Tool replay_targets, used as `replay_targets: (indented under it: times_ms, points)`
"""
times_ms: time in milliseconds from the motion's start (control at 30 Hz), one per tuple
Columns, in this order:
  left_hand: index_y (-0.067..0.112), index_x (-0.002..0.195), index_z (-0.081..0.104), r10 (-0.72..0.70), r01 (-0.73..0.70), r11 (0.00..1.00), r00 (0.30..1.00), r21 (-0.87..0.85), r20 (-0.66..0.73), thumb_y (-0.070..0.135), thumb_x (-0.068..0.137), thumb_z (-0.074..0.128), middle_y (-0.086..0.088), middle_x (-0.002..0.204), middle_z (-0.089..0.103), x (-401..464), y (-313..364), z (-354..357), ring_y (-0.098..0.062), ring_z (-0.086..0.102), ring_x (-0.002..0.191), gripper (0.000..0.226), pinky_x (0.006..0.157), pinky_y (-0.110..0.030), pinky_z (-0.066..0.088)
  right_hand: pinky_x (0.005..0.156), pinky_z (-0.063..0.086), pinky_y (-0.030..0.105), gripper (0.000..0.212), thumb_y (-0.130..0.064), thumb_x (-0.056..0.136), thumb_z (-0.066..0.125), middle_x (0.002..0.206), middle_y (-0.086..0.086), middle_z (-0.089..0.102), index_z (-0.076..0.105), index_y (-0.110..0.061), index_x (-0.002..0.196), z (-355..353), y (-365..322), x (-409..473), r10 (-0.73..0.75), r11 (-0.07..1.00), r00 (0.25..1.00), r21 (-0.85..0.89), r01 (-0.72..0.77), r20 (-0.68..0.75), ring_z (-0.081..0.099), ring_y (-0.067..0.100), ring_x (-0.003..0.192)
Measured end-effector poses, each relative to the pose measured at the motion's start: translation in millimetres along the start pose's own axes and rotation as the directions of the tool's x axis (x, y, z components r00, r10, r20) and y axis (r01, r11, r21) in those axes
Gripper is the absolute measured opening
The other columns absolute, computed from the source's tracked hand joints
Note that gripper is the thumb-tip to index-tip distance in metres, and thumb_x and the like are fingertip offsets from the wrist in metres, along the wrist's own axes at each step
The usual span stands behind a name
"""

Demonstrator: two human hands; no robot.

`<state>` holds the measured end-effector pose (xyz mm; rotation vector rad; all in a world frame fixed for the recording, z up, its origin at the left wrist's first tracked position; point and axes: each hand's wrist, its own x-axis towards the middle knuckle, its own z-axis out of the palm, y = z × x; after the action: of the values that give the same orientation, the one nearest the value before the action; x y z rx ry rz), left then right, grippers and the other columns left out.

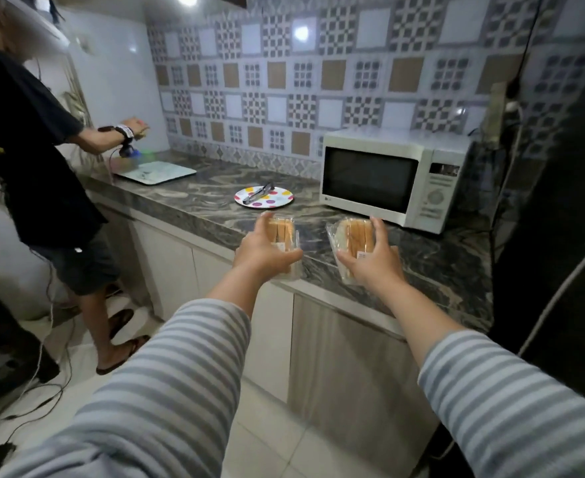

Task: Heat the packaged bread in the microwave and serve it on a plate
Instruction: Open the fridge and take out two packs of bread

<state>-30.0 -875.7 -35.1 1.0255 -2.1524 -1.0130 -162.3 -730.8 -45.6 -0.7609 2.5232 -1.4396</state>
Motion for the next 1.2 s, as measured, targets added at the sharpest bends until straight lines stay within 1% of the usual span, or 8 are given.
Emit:
replay_targets:
  times_ms: [167,433,600,633,700,767,900,1200]
  points:
    - [0.041,0.141,0.028,0.109,-0.106,0.994,0.989,-0.037,0.098,0.038,0.070,0.076,-0.002,0.123,0.055,93,18,20,-0.025,0.060,0.105,0.086,0.093,-0.042,0.051,0.098,0.039,0.038,0.090,-0.048,0.076,0.071,0.134,0.015,0.037,0.012,-0.051,0.144,8,-6,76,0.039,0.998,0.995,-0.051,-0.044,-0.095,0.050,0.032,0.115]
    - [0.043,0.141,0.025,0.279,-0.260,0.954,0.951,-0.146,0.131,0.041,0.070,0.077,-0.004,0.127,0.054,247,84,91,-0.025,0.059,0.105,0.089,0.091,-0.044,0.053,0.080,0.036,0.034,0.088,-0.052,0.079,0.066,0.132,0.015,0.039,0.008,-0.052,0.144,-22,-17,227,0.010,0.985,0.964,-0.164,-0.055,-0.264,0.046,0.027,0.091]
    - [0.042,0.143,0.023,0.374,-0.348,0.918,0.920,-0.192,0.119,0.041,0.072,0.077,-0.004,0.134,0.051,340,143,134,-0.027,0.054,0.115,0.089,0.097,-0.045,0.049,0.088,0.042,0.038,0.087,-0.055,0.079,0.066,0.132,0.015,0.038,0.007,-0.052,0.144,-46,-31,328,-0.031,0.984,0.936,-0.174,-0.033,-0.352,0.053,0.035,0.107]
    - [0.042,0.143,0.023,0.386,-0.358,0.910,0.915,-0.207,0.114,0.041,0.072,0.077,-0.002,0.134,0.050,357,152,141,-0.025,0.053,0.116,0.089,0.095,-0.041,0.050,0.086,0.043,0.038,0.087,-0.056,0.079,0.065,0.132,0.015,0.039,0.007,-0.053,0.143,-50,-33,346,-0.043,0.983,0.932,-0.183,-0.025,-0.360,0.054,0.036,0.106]
    - [0.040,0.144,0.024,0.410,-0.370,0.893,0.903,-0.257,0.124,0.037,0.074,0.076,0.002,0.133,0.048,410,175,167,-0.020,0.053,0.111,0.088,0.076,-0.025,0.053,0.084,0.043,0.037,0.088,-0.056,0.078,0.066,0.130,0.015,0.040,0.006,-0.053,0.143,-59,-36,404,-0.047,0.980,0.910,-0.193,-0.037,-0.411,0.055,0.035,0.105]
    - [0.037,0.146,0.023,0.435,-0.388,0.880,0.889,-0.273,0.139,0.034,0.076,0.076,0.001,0.133,0.048,423,185,173,-0.019,0.054,0.110,0.088,0.062,-0.013,0.046,0.085,0.042,0.037,0.090,-0.056,0.077,0.066,0.130,0.014,0.041,0.007,-0.053,0.144,-68,-40,418,-0.037,0.979,0.912,-0.197,-0.048,-0.409,0.055,0.034,0.106]
    - [0.040,0.145,0.020,0.458,-0.411,0.874,0.876,-0.260,0.151,0.040,0.074,0.076,-0.004,0.141,0.047,472,208,196,-0.025,0.055,0.117,0.091,0.095,-0.039,0.050,0.091,0.046,0.038,0.093,-0.058,0.074,0.067,0.137,0.012,0.043,0.006,-0.052,0.144,-79,-45,474,-0.024,0.972,0.886,-0.218,-0.088,-0.463,0.054,0.032,0.114]
    - [0.034,0.148,0.018,0.482,-0.442,0.875,0.832,-0.196,0.273,0.041,0.076,0.074,-0.008,0.139,0.050,579,245,265,-0.027,0.055,0.117,0.091,0.094,-0.038,0.046,0.093,0.044,0.038,0.095,-0.058,0.076,0.068,0.145,0.011,0.040,0.006,-0.047,0.147,-75,-41,588,0.104,0.935,0.838,-0.235,-0.266,-0.536,0.049,0.034,0.122]
